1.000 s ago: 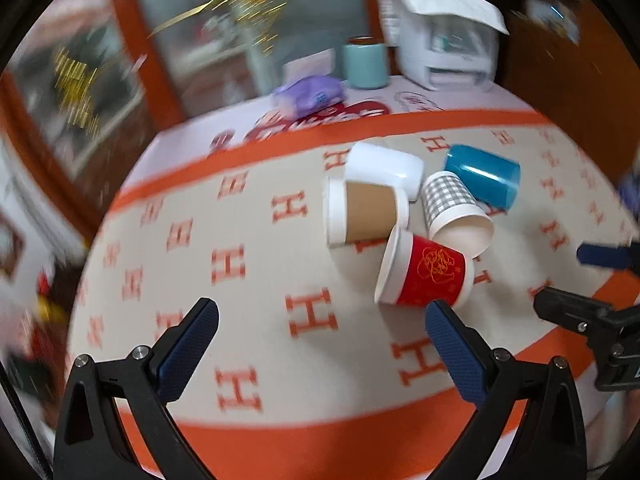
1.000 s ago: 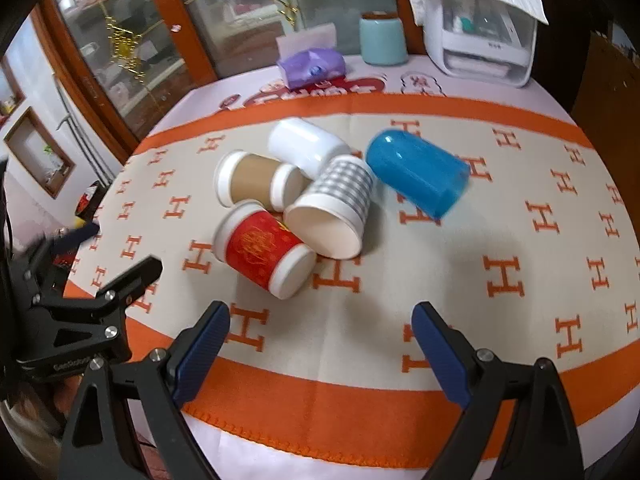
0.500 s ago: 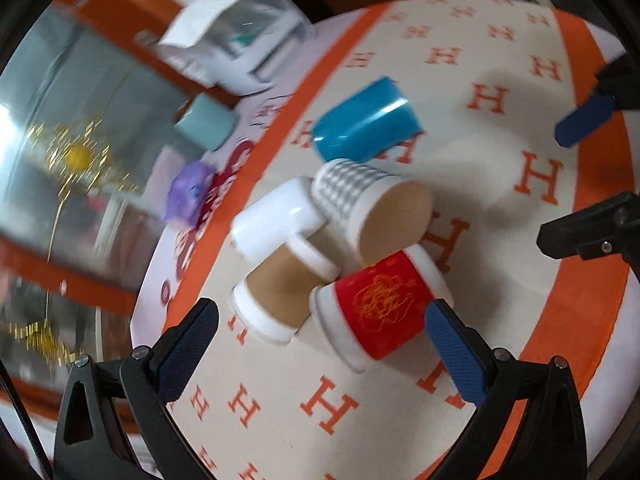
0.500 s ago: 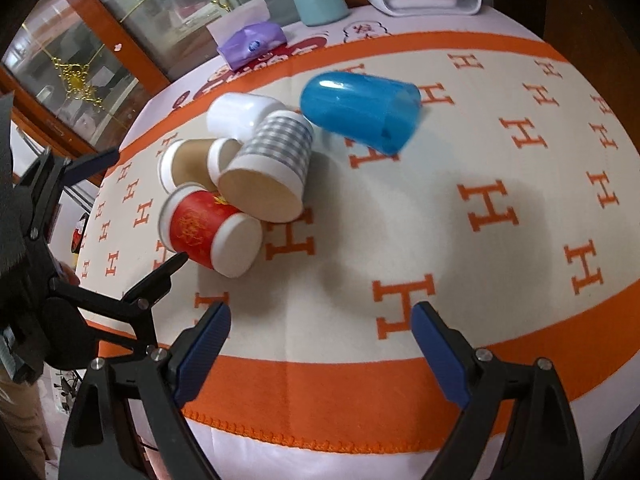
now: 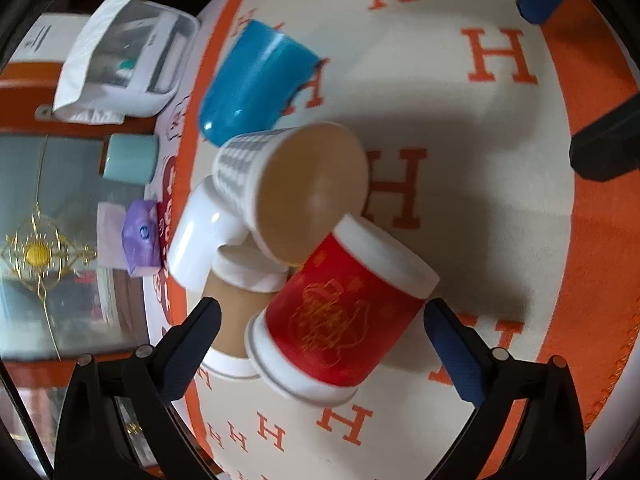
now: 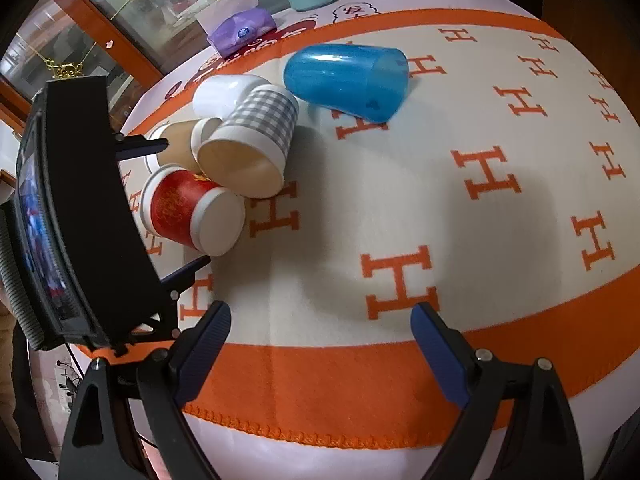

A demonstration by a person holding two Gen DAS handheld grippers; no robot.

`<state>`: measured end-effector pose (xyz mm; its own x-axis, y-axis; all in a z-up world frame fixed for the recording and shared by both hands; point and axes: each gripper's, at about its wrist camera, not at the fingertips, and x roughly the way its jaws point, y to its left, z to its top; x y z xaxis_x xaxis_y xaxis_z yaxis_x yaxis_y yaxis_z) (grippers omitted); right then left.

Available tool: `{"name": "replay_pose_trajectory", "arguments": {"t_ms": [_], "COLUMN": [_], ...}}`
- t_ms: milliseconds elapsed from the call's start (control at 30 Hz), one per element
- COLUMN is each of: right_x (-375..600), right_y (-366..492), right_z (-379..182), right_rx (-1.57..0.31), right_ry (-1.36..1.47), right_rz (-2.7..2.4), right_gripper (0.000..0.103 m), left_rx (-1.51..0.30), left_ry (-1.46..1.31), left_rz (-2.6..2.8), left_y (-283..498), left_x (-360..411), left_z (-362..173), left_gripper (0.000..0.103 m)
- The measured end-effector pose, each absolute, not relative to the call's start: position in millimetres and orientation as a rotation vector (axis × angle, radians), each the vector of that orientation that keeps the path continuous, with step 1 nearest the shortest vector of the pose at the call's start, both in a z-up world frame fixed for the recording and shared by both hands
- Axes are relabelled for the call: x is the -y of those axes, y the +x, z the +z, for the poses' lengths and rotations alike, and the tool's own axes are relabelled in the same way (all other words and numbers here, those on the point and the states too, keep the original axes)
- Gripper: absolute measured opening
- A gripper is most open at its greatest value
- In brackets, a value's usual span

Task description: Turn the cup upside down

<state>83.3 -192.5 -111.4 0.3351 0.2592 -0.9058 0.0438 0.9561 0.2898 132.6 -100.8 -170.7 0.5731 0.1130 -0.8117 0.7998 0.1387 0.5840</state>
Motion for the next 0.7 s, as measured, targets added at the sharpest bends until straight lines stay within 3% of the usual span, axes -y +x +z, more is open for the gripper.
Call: {"name": "replay_pose_trajectory", "arguments": {"t_ms": [100,200,533,700], "right_x": [196.2,200.5,210.6,215.9], "right_y": [81.0,79.7,71.0,65.7], "right_z": [-113.2,-113.8,-113.4,-116.7], "right_rx": [-1.226,-1.226,-1.215,-1.223], "right_ry": [0.291,0.306,0.365,0.402], "right_rz": [0.138,0.134,0.143,0.146], "right_gripper": [0.092,0.092,0.092,0.092], "left_rx": [-0.888,-0.913,-1.156,-1.386], "left_ry": [1.389,1.371,1.144,0.884], "left_rz": [-0.605,-0.606,-0.555,-0.422], "left_y": [131.5,131.8,134.7,144.2], "left_x": [104.0,104.2,100.0,89.7], "left_z": [-178.8,-177.2,-144.5,-131.0], "left_gripper": [0.078,0.073,0.069,0.069]}}
